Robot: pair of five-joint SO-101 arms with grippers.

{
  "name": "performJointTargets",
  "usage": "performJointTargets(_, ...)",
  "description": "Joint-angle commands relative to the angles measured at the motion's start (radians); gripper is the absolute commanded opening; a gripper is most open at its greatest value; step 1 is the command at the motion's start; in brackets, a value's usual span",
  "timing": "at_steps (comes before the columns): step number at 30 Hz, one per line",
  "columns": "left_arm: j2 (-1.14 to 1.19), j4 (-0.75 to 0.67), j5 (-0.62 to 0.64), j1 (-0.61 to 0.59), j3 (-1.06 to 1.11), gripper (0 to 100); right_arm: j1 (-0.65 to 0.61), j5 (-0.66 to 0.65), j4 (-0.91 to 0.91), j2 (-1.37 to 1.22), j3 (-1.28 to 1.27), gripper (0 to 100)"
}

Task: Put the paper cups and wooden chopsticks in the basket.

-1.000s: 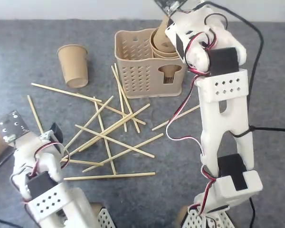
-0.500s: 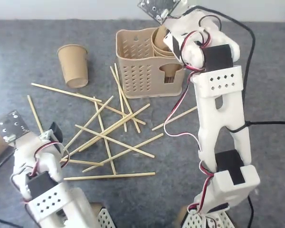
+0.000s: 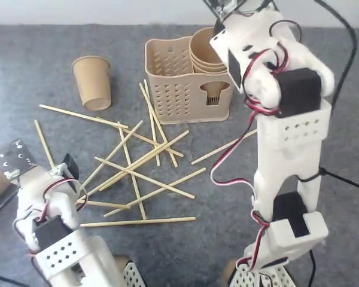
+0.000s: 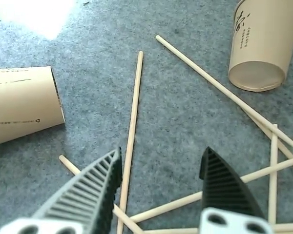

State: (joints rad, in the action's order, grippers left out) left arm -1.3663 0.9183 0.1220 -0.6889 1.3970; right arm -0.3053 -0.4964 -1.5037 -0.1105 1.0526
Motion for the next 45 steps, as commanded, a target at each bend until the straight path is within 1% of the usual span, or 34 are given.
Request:
performJointTargets(1, -0.015, -0.031, 0.002, 0.0, -0.008, 24, 0.071, 0.129, -0.093, 0.084, 0.044, 17.7)
performJointTargets(4, -0.015, -0.031, 0.006, -0.014, -0.016, 24, 0.147, 0.226, -0.193, 0.119, 0.044, 9.9)
performJointTargets(7, -0.008, -0.006, 0.009, -0.098, -0.082, 24, 0.223, 0.261, -0.295, 0.153, 0.037, 0.7)
performJointTargets(11, -0.006, 0.064, 0.008, -0.183, -0.163, 24, 0.352, 0.264, -0.294, 0.222, -0.167, 0.9)
performJointTargets(16, -0.006, 0.114, 0.005, -0.272, -0.245, 24, 0.418, 0.27, -0.288, 0.364, -0.511, 0.8)
performJointTargets(18, -0.006, 0.144, 0.003, -0.301, -0.277, 24, 0.44, 0.265, -0.251, 0.453, -0.638, 0.8)
performJointTargets(21, -0.006, 0.176, -0.017, -0.338, -0.321, 24, 0.456, 0.258, -0.16, 0.619, -0.858, 0.8)
performJointTargets(25, 0.037, 0.184, -0.037, -0.396, -0.375, 24, 0.455, 0.206, 0.019, 0.799, -1.221, 0.8)
performJointTargets(28, 0.15, 0.161, -0.037, -0.45, -0.435, 24, 0.455, 0.198, 0.185, 0.877, -1.493, 0.8)
performJointTargets(31, 0.324, 0.141, -0.037, -0.503, -0.522, 24, 0.453, 0.181, 0.348, 0.914, -1.725, 0.8)
performJointTargets(35, 0.605, 0.144, -0.037, -0.559, -0.68, 24, 0.453, 0.186, 0.549, 0.915, -1.946, 0.8)
performJointTargets(38, 0.783, 0.146, -0.038, -0.574, -0.783, 24, 0.453, 0.187, 0.679, 0.915, -2.067, 0.8)
performJointTargets(43, 0.99, 0.14, -0.061, -0.617, -0.938, 24, 0.453, 0.235, 0.928, 0.915, -2.271, 0.8)
performJointTargets(45, 1.059, 0.14, -0.061, -0.638, -1.004, 24, 0.453, 0.233, 0.987, 0.924, -2.32, 0.9)
